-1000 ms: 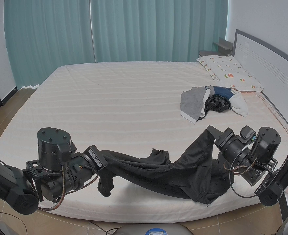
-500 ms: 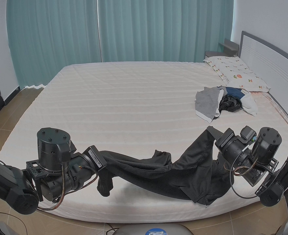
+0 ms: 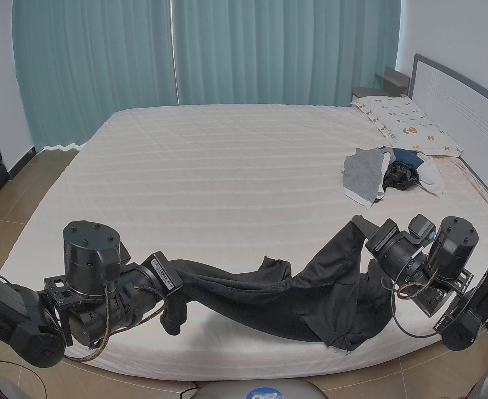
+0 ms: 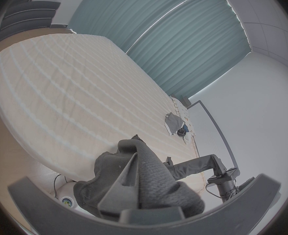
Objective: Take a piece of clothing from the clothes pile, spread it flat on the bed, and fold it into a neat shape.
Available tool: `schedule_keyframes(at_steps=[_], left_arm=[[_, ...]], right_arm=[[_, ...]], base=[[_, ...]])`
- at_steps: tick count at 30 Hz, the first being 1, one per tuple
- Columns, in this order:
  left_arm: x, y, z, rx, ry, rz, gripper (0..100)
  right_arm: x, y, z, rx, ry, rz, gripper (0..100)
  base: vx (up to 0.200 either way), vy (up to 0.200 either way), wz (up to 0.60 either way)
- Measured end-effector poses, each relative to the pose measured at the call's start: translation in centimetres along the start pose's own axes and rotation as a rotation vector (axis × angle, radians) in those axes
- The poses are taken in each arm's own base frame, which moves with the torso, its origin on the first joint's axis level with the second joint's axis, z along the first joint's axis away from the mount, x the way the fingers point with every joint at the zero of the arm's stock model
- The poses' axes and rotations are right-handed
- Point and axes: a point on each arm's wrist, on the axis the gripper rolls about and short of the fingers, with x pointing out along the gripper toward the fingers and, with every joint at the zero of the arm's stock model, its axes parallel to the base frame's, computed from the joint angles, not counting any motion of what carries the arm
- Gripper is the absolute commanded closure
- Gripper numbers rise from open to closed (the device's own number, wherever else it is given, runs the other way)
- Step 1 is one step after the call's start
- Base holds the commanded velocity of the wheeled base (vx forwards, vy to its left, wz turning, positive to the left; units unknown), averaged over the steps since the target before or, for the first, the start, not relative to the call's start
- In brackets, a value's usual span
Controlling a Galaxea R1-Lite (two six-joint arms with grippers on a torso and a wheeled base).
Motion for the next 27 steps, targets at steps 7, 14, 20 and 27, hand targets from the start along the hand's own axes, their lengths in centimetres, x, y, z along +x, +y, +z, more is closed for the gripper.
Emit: schedule_keyframes(at_steps=[7, 14, 20, 27], left_arm=[[-0.4, -0.3, -1.0, 0.021, 0.027, -0.012, 100], [-1.3, -0.4, -1.7, 0.064, 0.003, -0.002, 100], [-2.8, -1.2, -1.2, 0.109, -0.029, -0.051, 100], [-5.6, -2.9, 0.6, 0.131, -0.092, -0.132, 100]], right_arm=[[-0.9, -0.1, -0.2, -0.066, 0.029, 0.000, 100], [-2.9, 0.8, 0.3, -0.077, 0.036, 0.036, 100], [-5.1, 3.1, 1.8, -0.101, -0.014, 0.143, 100], [-7.8, 5.9, 4.7, -0.117, -0.076, 0.261, 100]], base=[[-0.200, 0.000, 0.00], [-0.171, 0.000, 0.00], [0.000, 0.000, 0.00], [0.000, 0.000, 0.00]])
